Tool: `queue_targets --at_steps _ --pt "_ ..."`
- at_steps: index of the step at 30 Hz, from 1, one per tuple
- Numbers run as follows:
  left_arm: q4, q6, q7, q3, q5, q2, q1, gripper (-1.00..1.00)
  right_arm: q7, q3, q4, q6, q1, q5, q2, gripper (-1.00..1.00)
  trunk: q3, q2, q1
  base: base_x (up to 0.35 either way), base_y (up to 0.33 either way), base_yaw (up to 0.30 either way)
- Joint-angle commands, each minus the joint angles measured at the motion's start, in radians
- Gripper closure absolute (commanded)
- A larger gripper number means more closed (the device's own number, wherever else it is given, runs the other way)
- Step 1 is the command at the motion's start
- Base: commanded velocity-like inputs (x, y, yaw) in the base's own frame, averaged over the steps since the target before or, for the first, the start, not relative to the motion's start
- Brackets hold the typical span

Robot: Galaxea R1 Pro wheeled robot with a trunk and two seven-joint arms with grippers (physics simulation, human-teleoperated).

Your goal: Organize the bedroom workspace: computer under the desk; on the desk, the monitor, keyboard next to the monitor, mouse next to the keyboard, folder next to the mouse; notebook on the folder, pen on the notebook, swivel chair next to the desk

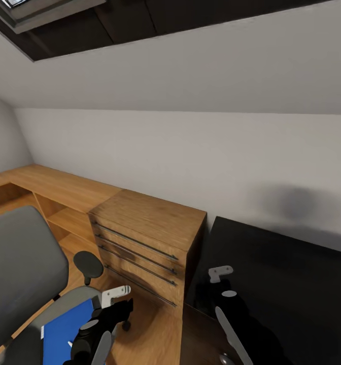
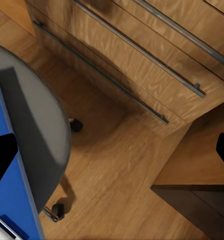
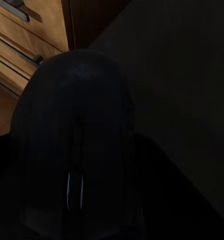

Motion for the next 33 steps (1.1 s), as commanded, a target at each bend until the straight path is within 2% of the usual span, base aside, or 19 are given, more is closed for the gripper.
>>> queue_targets --at_steps 1,2,18,20,22,26,33 --pt "-0.001 0.003 0.009 -0.001 0.011 0.0 -0.001 -1.0 -0.013 0.003 -0.001 0.001 -0.001 -0.014 -0.001 1.0 -0.001 -0.001 0.0 0.0 0.0 0.0" --pt "-0.001 0.003 0.009 -0.001 0.01 0.0 -0.001 -1.0 -0.014 0.003 -0.001 0.001 -0.001 -0.014 -0.001 -1.0 -0.001 -0.001 0.0 0.0 0.0 0.0" --pt "-0.001 0.003 0.009 -0.001 0.01 0.001 -0.001 -1.0 -0.015 0.001 -0.008 0.001 -0.001 -0.015 -0.002 -1.0 -0.001 -0.001 0.0 0.0 0.0 0.0" --pt "-0.001 0.003 0.009 -0.001 0.009 0.001 -0.001 -1.0 -0.015 -0.001 -0.032 0.0 -0.001 -0.015 -0.003 -1.0 -0.001 -0.001 0.0 0.0 0.0 0.0" --pt "-0.001 0.003 0.009 -0.001 0.01 0.001 -0.001 -1.0 -0.017 -0.002 -0.1 0.0 0.0 -0.015 -0.008 -1.0 -0.001 -0.001 0.0 0.0 0.0 0.0" --pt "-0.001 0.003 0.009 -0.001 0.01 0.001 0.0 -1.0 -0.018 -0.003 -0.196 -0.022 0.038 -0.014 -0.02 -1.0 -0.001 -0.001 0.0 0.0 0.0 0.0" --pt "-0.001 0.003 0.009 0.0 0.009 0.001 -0.001 -1.0 -0.016 -0.002 -0.247 -0.044 0.065 -0.016 -0.028 -1.0 -0.001 -0.001 0.0 0.0 0.0 0.0"
